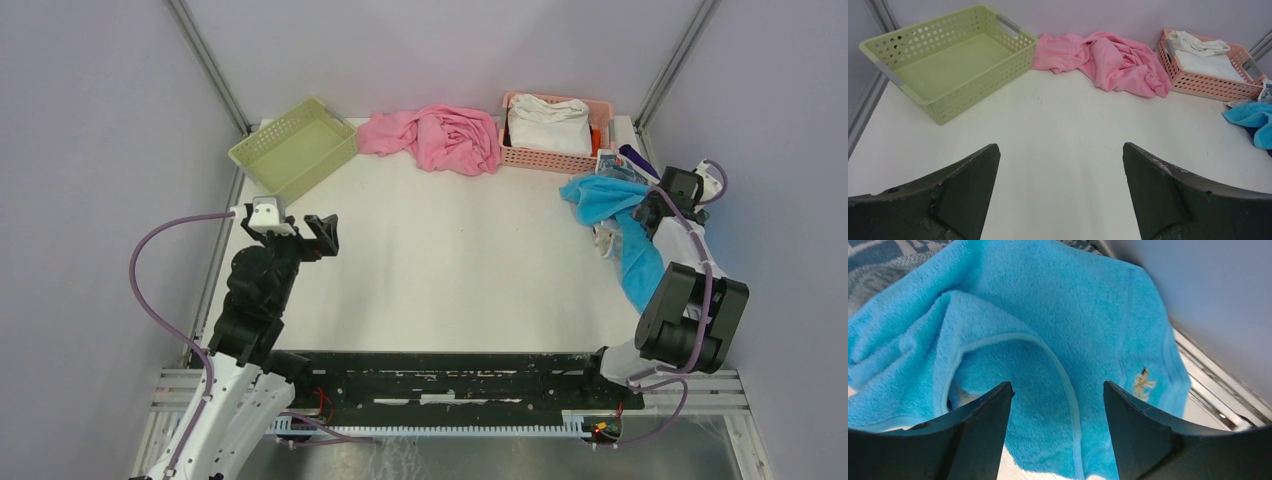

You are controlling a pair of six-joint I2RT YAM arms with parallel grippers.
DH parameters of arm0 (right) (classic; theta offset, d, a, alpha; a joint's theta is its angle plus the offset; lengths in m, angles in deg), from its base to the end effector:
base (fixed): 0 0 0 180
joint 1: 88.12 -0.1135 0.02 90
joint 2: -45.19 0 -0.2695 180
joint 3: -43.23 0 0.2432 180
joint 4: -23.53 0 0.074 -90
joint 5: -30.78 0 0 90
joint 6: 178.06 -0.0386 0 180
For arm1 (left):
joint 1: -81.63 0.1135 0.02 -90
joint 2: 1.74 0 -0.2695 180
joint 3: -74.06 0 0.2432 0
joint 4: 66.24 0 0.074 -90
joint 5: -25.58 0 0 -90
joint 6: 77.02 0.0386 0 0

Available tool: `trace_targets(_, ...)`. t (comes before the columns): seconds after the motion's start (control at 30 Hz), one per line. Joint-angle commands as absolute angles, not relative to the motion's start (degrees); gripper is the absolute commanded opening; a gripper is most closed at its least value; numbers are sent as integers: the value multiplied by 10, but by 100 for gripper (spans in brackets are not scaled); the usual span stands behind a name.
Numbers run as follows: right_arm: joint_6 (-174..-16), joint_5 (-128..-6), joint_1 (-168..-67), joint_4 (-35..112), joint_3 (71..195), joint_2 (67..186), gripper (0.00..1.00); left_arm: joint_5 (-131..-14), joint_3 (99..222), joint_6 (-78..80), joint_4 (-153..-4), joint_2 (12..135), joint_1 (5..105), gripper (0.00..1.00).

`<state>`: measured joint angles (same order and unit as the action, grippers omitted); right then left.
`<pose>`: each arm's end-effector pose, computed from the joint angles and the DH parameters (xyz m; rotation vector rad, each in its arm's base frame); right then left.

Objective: Roll the towels
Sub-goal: Pick up the towel at the corner of the board.

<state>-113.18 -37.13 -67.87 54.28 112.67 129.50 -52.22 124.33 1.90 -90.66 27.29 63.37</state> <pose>0.2812 -0.1192 0.2408 1.0665 2.0719 -0.4128 0.1190 -0.0307 0.3262 -0.0621 1.6284 -0.2208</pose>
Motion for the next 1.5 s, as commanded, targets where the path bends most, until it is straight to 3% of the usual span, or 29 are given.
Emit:
trace_targets(0.0, -1119, -492, -641, 477, 1141, 1331, 72, -509, 1243, 47, -876, 272, 629, 99)
trace_targets(0.2, -1102, -542, -623, 474, 1145, 1341, 43, -518, 1241, 48, -873, 282, 625, 99)
trace_targets(0.33, -1091, -557, -624, 486, 1154, 1323, 18, -520, 1241, 47, -869, 308, 618, 99)
trace_targets(0.5, -1090, -513, -627, 542, 1180, 1278, 9, -520, 1243, 48, -870, 345, 613, 99)
trace_targets(0.83, -1067, -433, -658, 638, 1274, 1247, 12, -517, 1253, 49, -886, 373, 614, 99)
trace_targets(1.3, -1063, -417, -659, 620, 1248, 1321, 30, -530, 1256, 45, -885, 403, 614, 99)
trace_targets(1.47, -1058, -420, -658, 617, 1244, 1325, 31, -536, 1257, 44, -886, 416, 614, 99)
